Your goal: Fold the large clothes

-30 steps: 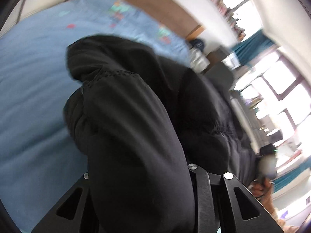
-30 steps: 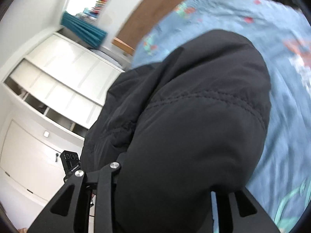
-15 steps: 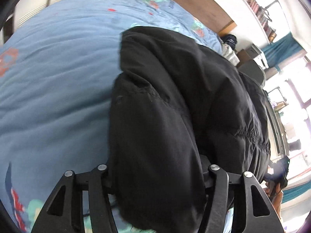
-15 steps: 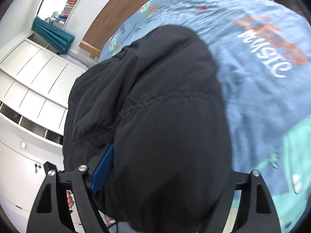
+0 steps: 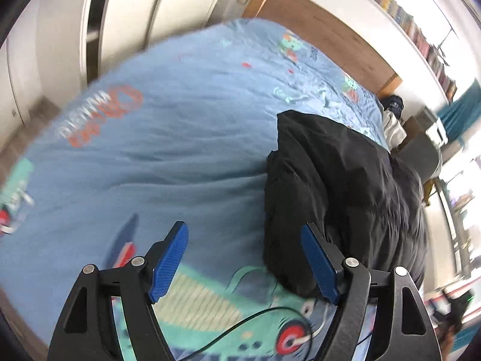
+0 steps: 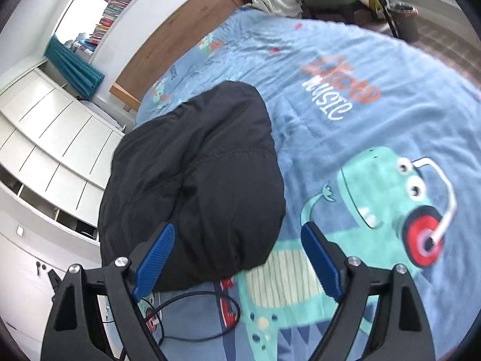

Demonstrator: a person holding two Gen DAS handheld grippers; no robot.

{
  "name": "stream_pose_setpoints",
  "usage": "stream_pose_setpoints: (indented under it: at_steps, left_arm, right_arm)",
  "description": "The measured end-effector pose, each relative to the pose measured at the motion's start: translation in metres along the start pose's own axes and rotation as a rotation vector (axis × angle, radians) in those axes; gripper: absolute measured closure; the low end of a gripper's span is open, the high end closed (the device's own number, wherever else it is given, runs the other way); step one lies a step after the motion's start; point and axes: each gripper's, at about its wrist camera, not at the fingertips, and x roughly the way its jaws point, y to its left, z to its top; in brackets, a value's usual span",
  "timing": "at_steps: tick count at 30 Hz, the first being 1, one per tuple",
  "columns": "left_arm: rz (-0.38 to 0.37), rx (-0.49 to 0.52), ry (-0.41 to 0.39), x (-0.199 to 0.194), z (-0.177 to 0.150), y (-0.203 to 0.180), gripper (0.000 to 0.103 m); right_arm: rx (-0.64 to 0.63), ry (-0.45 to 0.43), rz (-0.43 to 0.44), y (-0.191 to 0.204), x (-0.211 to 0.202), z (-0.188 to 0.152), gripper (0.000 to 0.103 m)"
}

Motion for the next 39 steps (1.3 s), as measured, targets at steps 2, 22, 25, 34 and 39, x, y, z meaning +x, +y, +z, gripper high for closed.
stream_pose_setpoints:
  at_steps: [2,22,25,34,39]
  left_arm:
    - [-0.001,0.025,-0.026,-0.019,-0.011,-0.005,0.027]
    - [0.042,0.163,-0.212,-0.123,-0.121,-0.054,0.024]
    - [0.053,0.184,-0.24,-0.131,-0.137,-0.064,0.024]
    - [0.098,0.258,-0.255,-0.139,-0.184,-0.101,0.017]
    - [0.132,0.29,-0.283,-0.144,-0.199,-0.117,0.012]
  right_arm:
    - [-0.04,-0.018,-0.003,0.014,-0.019,-0.01,0.017]
    - [-0.243,-0.134,-0.062,0.06,-0.142,-0.128,0.017]
    - [-0.283,-0.153,-0.1,0.068,-0.155,-0.144,0.017]
    - [-0.378,-0.182,-0.178,0.103,-0.176,-0.196,0.016]
    - [-0.411,-0.192,-0.192,0.121,-0.182,-0.215,0.016]
